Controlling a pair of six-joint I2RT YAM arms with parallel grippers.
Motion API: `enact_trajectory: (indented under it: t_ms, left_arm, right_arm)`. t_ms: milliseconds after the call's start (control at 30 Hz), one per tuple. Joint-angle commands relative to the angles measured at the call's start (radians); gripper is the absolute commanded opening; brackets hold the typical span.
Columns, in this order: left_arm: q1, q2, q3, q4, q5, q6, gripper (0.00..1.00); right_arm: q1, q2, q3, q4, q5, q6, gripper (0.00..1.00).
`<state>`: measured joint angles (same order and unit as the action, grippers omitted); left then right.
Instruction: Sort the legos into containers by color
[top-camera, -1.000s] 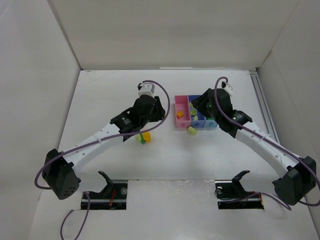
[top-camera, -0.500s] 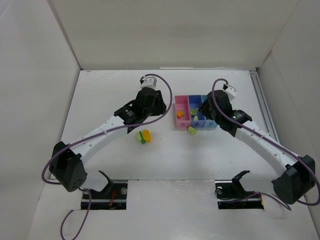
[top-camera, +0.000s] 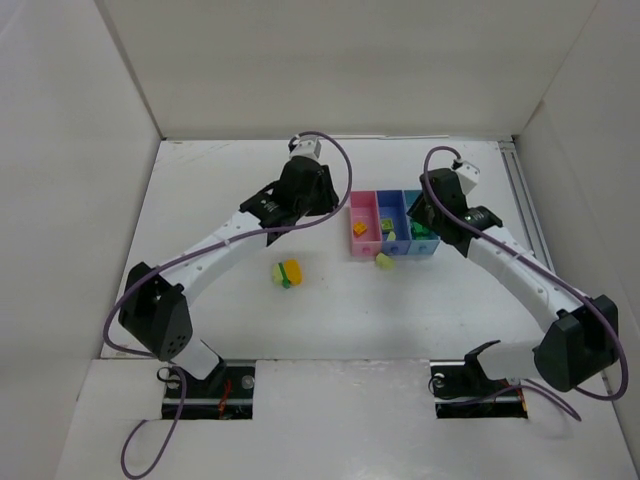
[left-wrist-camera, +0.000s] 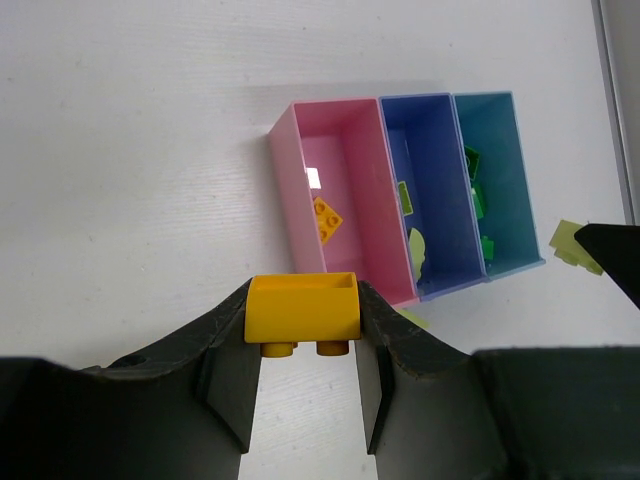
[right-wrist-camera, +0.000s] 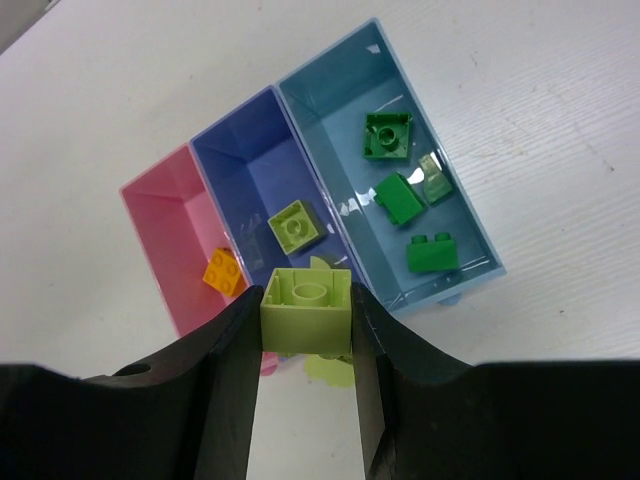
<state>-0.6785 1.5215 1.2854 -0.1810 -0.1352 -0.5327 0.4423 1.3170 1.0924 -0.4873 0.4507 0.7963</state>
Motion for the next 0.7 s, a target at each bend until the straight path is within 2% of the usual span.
enact_trajectory:
  t_ms: [0,433,667]
  left_arm:
    - [0.020,0.009,0.063,0.017,0.026,0.026,0.18]
    - [0.039,0.051,0.094,0.017,0.055,0.046,0.18]
    - [0.039,0.071,0.112,0.026,0.066,0.046,0.18]
  right_arm:
    - [-0.014,-0.004,0.049,0.003,0.026,-0.038,0.17]
    - [-0.033,-0.004,0.049,-0.007,0.026,-0.057,0.17]
    - [-0.033,0.033,0.060,0.041,-0.035,-0.107,0.17]
